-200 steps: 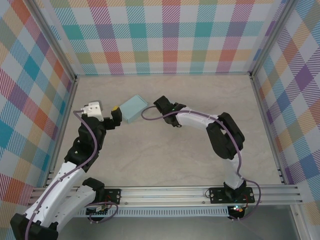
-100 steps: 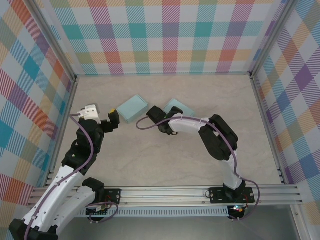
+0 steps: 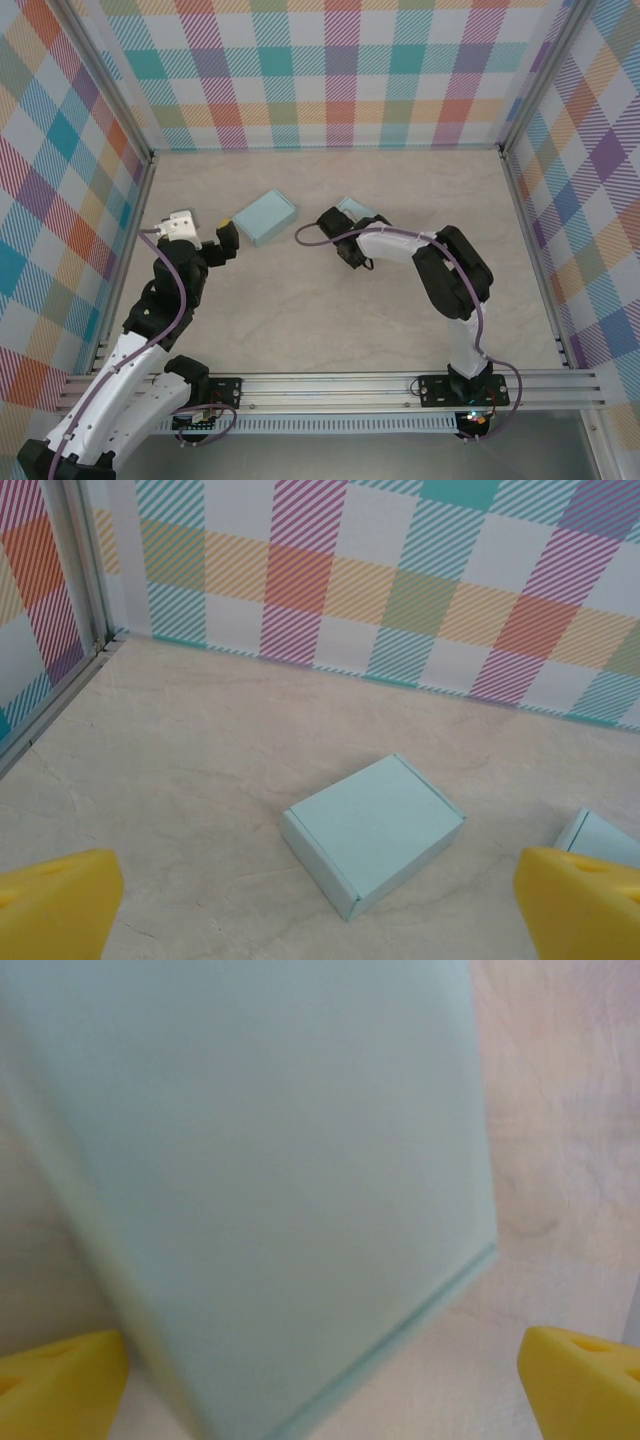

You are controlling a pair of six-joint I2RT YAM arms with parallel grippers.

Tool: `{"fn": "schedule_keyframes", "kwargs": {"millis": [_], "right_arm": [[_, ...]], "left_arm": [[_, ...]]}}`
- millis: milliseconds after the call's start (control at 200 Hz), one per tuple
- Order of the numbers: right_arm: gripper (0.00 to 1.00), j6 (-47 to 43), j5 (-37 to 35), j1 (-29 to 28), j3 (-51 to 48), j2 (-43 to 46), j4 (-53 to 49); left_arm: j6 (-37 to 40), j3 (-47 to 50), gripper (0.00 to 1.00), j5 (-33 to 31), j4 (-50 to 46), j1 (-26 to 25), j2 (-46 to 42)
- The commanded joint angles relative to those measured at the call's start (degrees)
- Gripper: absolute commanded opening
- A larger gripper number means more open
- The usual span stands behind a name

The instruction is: Fold the paper box

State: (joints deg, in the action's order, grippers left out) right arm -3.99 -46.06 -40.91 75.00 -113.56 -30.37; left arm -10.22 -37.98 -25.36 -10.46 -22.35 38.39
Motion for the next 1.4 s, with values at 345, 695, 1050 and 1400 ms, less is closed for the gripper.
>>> {"fn": "schedule_keyframes", "kwargs": {"millis": [345, 695, 1050, 1400], "right_arm": [[1.0, 10.7, 0.8, 8.5, -4.2, 8.9, -4.9], [1.0, 17.5, 1.4, 9.1, -18.1, 32.0, 2.2], [1.0, 6.1, 8.6, 17.4, -47.4, 58.9, 37.6], [1.0, 3.6, 24.4, 28.6, -57.3, 55.7, 57.7]], "left_arm": [[-2.1, -0.9, 1.0, -2.7, -1.5, 0.7, 2.9], [-9.4, 1.4, 1.0, -19.3, -10.6, 0.7, 3.7], [-3.4, 19.3, 1.0, -20.6, 9.3, 0.8, -6.4], [8.9, 30.7, 1.0, -7.9, 34.2, 4.1, 1.3]]}}
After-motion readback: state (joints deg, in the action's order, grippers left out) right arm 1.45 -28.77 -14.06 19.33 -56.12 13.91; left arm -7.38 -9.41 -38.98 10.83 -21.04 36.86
